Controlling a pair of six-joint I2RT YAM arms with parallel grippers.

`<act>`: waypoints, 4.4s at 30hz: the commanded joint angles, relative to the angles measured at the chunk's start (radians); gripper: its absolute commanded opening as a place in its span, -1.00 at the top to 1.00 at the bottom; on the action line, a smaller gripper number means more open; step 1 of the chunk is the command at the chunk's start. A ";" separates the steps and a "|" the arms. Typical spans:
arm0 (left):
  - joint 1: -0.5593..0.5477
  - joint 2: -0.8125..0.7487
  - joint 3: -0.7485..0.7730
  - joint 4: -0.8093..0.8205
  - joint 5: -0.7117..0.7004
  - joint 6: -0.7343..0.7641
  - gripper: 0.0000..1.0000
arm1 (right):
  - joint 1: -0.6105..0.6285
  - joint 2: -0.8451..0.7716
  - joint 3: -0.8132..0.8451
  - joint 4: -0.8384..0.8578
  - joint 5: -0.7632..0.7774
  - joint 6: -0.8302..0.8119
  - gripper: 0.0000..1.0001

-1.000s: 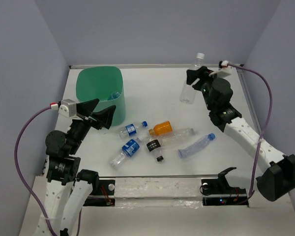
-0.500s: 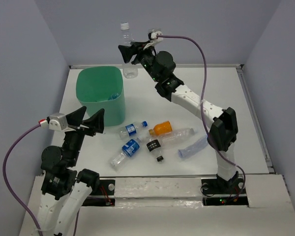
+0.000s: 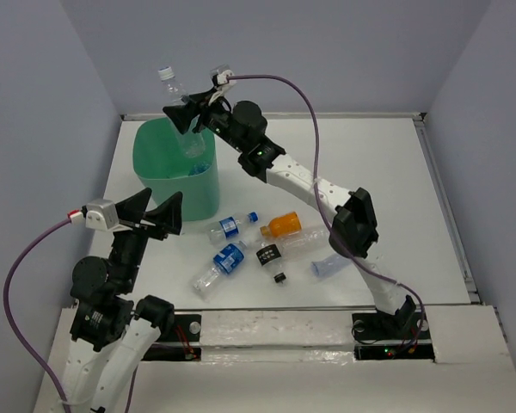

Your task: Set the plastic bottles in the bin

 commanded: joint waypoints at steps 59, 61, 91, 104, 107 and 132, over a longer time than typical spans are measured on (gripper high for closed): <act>-0.157 0.600 0.035 -0.721 0.313 -0.120 -0.98 | 0.260 -0.861 -1.310 -0.718 0.372 0.232 -0.54; -0.171 0.616 0.026 -0.724 0.297 -0.122 -0.98 | 0.283 -0.816 -1.293 -0.719 0.392 0.232 -0.57; -0.327 0.958 0.031 -0.655 0.187 -0.120 -0.98 | 0.439 -0.891 -1.262 -0.756 0.590 0.258 0.13; -0.350 0.987 0.041 -0.669 0.167 -0.137 -0.12 | 0.440 -1.118 -1.302 -0.713 0.662 0.215 0.15; -0.360 0.954 0.044 -0.678 0.168 -0.143 0.04 | 0.440 -1.155 -1.298 -0.710 0.690 0.194 0.15; -0.282 0.743 0.614 -0.068 -0.549 0.093 0.17 | 0.440 -1.275 -1.387 -0.514 0.710 0.100 0.28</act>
